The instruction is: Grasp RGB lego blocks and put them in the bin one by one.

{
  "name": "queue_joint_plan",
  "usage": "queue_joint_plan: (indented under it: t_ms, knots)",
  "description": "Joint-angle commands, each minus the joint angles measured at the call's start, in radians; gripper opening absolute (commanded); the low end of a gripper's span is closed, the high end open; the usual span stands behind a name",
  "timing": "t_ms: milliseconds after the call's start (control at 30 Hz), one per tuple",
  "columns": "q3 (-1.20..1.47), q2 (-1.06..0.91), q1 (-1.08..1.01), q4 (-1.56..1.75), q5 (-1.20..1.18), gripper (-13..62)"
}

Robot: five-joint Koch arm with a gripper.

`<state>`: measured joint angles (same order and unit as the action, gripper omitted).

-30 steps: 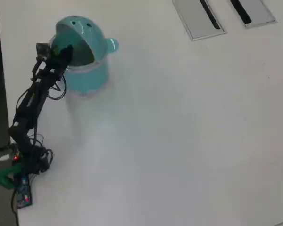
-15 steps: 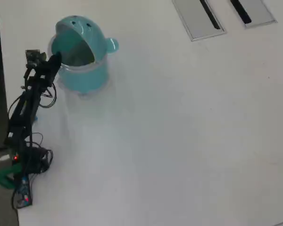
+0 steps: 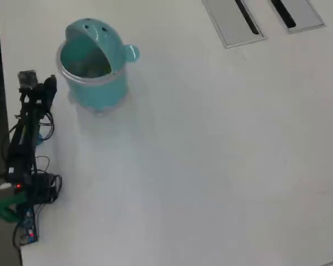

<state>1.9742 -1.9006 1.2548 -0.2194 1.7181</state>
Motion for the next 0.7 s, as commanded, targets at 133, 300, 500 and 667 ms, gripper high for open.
queue_joint_plan:
  t_ms: [133,300,500,667]
  knots:
    - [0.041,-0.117,0.038,-0.012,-0.071,26.3]
    - [0.086,-0.179,0.046,-0.114,-0.074,26.3]
    - [0.181,-0.245,0.058,-0.186,-0.063,26.4]
    - [0.256,-0.267,0.103,-0.233,-0.052,26.4]
